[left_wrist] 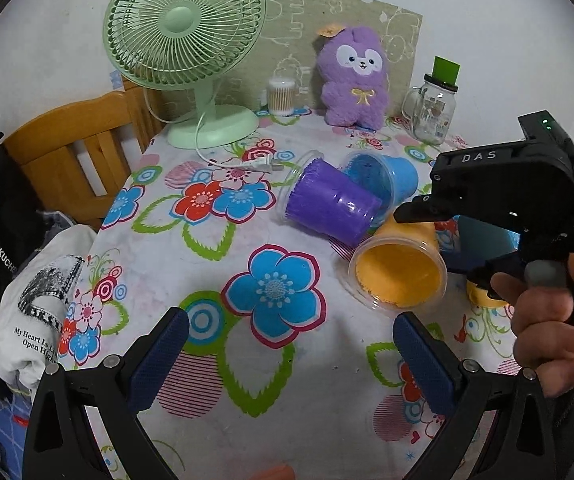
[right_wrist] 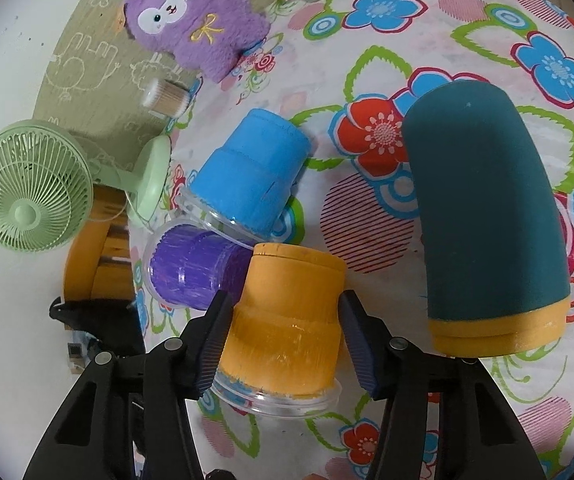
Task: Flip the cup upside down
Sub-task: 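Close the right gripper around the orange cup lying on its side, then lift the orange cup with the right gripper and rotate it upright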
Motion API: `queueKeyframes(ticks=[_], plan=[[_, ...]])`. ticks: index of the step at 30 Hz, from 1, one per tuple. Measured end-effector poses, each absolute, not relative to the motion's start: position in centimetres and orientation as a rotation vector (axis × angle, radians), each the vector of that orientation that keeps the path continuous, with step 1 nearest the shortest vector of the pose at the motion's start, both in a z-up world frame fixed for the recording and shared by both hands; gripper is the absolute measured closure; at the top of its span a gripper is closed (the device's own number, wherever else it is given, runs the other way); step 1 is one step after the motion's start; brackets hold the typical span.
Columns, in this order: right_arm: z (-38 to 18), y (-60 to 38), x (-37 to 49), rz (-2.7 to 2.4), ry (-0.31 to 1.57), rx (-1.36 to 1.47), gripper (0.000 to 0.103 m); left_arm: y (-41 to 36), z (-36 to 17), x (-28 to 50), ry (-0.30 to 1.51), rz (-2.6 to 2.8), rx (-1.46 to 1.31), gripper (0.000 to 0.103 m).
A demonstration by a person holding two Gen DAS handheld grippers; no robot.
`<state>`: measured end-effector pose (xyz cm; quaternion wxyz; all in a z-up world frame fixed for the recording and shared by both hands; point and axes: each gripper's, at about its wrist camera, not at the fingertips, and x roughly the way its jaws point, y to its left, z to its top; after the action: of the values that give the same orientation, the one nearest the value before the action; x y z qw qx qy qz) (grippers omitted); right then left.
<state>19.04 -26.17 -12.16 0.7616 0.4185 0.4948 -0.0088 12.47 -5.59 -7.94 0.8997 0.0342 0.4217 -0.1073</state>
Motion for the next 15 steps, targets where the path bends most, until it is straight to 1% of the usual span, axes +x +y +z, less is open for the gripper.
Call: queueKeyframes(ticks=[7, 15], plan=[[-11.1, -26.2, 18.5, 0.025, 1.057, 0.907, 0.046, -5.9, -7.8, 12.2, 0.875, -0.227, 0.079, 0.000], [-10.0, -25.2, 16.7, 0.145, 1.076, 0.908, 0.046, -6.4, -6.6, 9.9, 0.852, -0.246, 0.107, 0.000]])
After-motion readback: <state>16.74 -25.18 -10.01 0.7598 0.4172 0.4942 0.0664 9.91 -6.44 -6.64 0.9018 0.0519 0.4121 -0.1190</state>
